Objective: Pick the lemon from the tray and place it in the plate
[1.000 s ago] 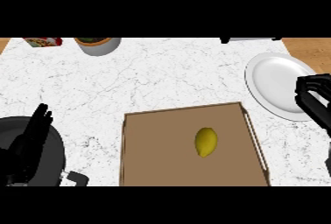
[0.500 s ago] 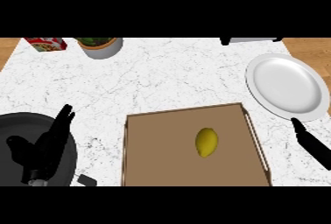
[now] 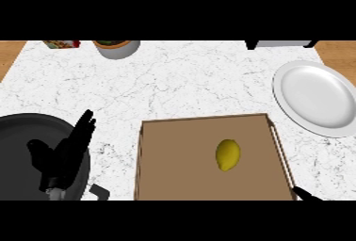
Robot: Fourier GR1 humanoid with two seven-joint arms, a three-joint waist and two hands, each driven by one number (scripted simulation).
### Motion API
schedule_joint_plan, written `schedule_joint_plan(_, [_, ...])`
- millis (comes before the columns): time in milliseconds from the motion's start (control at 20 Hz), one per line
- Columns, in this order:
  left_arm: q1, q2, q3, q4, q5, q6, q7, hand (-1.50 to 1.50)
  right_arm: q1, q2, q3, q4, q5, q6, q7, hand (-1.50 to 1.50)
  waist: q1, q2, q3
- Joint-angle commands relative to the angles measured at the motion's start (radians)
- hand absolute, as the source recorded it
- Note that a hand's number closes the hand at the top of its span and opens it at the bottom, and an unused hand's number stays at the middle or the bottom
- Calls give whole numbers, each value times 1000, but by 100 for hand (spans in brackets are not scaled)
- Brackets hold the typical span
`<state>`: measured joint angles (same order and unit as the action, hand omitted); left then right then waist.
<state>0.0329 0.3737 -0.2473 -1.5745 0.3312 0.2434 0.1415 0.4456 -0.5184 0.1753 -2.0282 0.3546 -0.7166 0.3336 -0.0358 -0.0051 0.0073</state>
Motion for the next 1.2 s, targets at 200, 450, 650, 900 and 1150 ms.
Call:
schedule_joint_plan(200, [-7, -40, -38, 86, 8, -22, 36, 0, 14, -87, 111, -174, 240, 210, 458, -150, 44, 20, -18])
schedule_joint_plan(450, [-52, -61, -47, 108, -7, -13, 54, 0, -157, -11, 223, -192, 400, 349, 726, -150, 59, 15, -12])
schedule_joint_plan(650, [-67, -113, -66, 164, -38, 14, 25, 0, -293, 61, 271, -141, 498, 460, 876, -150, 53, 13, -11])
schedule_joint_plan(900, [-49, -72, -33, 125, -9, -23, 59, 0, -387, 247, 366, 2, 571, 508, 945, -150, 59, 10, -9])
schedule_joint_plan(1150, [-48, -72, -16, 151, -16, -44, 32, 0, -488, 377, 348, 65, 587, 576, 973, -150, 47, 8, -9])
